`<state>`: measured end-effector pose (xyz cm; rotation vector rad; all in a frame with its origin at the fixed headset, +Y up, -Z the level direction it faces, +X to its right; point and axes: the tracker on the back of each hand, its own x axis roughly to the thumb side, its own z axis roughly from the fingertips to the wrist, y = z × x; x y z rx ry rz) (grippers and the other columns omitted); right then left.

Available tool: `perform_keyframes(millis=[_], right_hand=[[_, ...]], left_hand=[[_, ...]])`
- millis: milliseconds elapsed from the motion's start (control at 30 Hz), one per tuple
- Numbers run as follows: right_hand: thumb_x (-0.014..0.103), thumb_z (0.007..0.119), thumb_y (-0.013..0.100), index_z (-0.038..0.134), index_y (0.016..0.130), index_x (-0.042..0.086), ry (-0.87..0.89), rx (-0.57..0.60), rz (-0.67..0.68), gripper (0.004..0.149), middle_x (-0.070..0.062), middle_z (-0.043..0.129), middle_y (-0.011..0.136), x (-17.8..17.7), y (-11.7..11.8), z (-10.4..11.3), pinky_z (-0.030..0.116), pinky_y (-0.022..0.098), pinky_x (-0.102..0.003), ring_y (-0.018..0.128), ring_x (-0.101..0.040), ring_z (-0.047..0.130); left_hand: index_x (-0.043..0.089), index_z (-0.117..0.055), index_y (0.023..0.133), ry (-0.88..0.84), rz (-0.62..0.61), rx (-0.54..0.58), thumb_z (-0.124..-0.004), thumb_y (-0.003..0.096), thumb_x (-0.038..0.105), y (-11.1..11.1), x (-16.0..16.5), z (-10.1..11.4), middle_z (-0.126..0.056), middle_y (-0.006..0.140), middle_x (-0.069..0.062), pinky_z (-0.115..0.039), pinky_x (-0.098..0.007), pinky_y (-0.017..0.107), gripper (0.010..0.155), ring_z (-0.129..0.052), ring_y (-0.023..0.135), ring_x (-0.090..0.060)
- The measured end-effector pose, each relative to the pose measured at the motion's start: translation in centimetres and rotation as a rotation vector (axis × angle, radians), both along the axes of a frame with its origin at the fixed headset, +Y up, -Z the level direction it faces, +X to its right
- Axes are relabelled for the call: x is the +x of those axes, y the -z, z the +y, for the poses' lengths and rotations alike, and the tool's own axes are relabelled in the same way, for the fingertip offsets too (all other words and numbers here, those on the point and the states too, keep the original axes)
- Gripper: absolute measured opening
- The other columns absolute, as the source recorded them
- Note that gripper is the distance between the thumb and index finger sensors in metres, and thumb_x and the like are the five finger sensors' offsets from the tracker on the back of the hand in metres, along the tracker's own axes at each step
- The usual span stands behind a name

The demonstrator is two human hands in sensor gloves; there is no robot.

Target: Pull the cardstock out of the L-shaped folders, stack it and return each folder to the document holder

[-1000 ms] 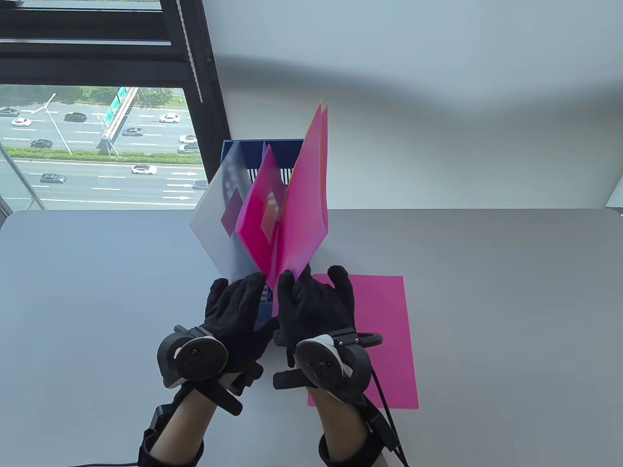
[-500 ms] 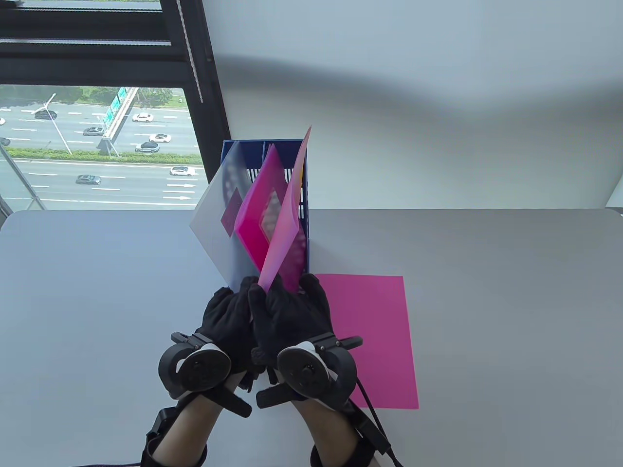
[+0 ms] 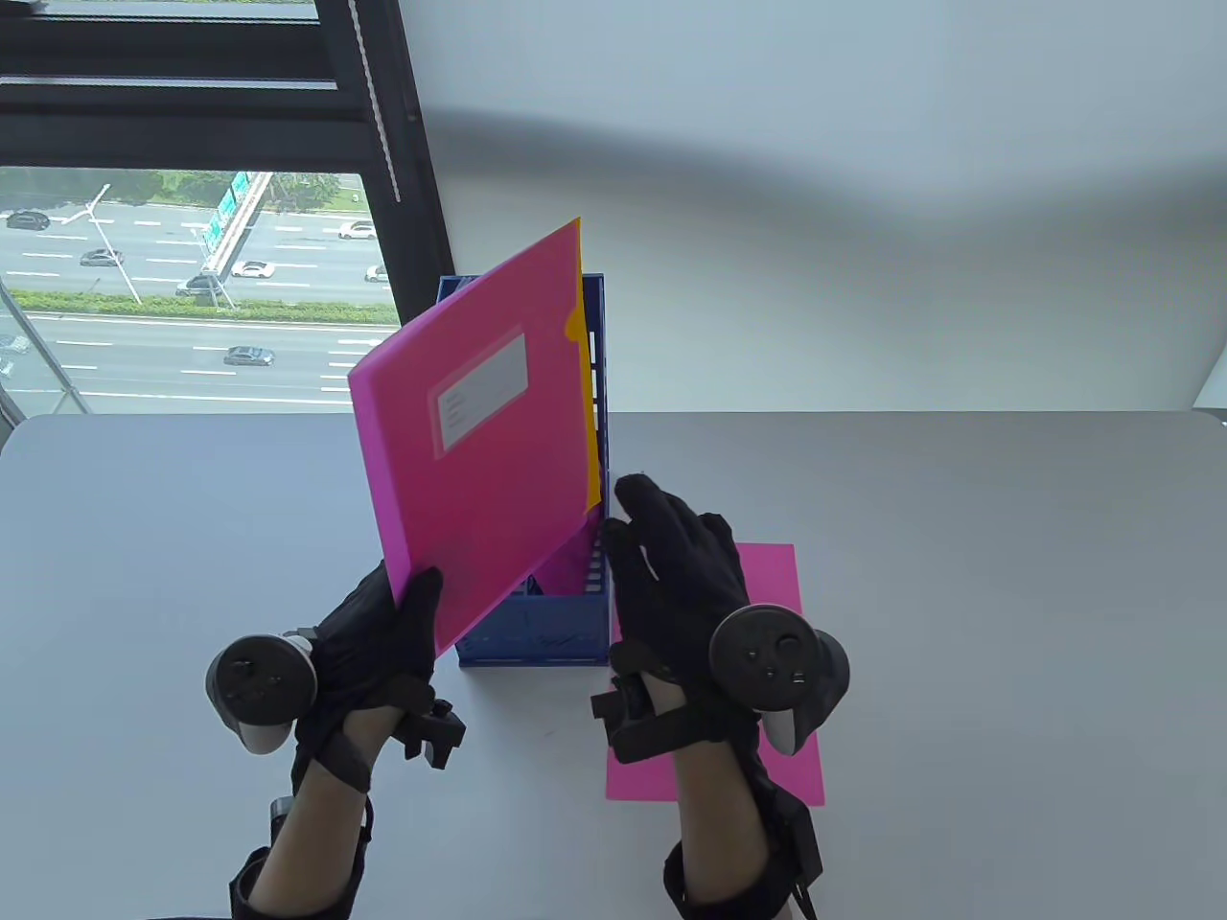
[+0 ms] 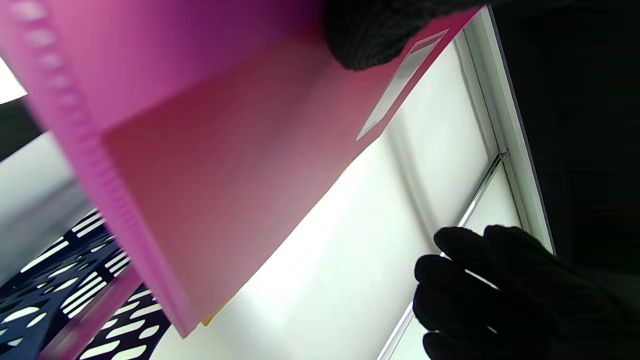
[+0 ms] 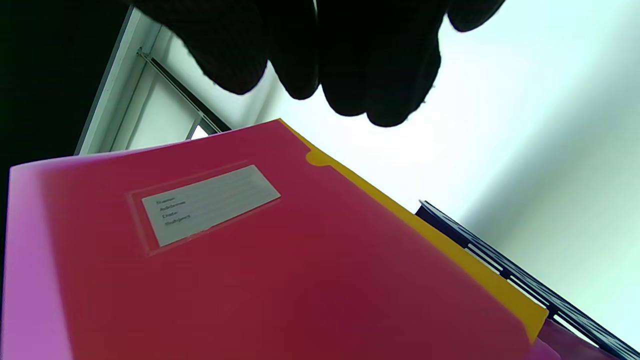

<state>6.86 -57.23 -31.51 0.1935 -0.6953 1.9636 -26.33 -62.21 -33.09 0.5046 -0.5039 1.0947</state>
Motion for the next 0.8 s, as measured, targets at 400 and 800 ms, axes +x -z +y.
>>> perform_keyframes(millis=[400,800], right_hand=[[0.048,0.083,0.06,0.062,0.111,0.025,0.246,-0.135,0.14,0.059,-0.005,0.069,0.108,3.9,2.3,-2.6,0.045,0.077,-0.057,0.089,-0.031,0.079],[0.042,0.09,0.056,0.08,0.095,0.025,0.361,-0.23,0.408,0.043,0.002,0.094,0.082,5.1,4.9,-5.0,0.059,0.074,-0.05,0.062,-0.016,0.101]], left_hand=[[0.009,-0.08,0.1,-0.133,-0.38,-0.131,-0.069,0.0587,0.035,2.4,-1.3,-1.8,-0.096,0.084,-0.009,-0.063,-0.06,0.071,0.05,-0.101,0.072,-0.036],[0.012,-0.08,0.1,-0.132,-0.632,-0.299,-0.07,0.0594,0.036,4.3,0.9,-5.1,-0.095,0.085,-0.007,-0.063,-0.061,0.071,0.049,-0.1,0.073,-0.035]])
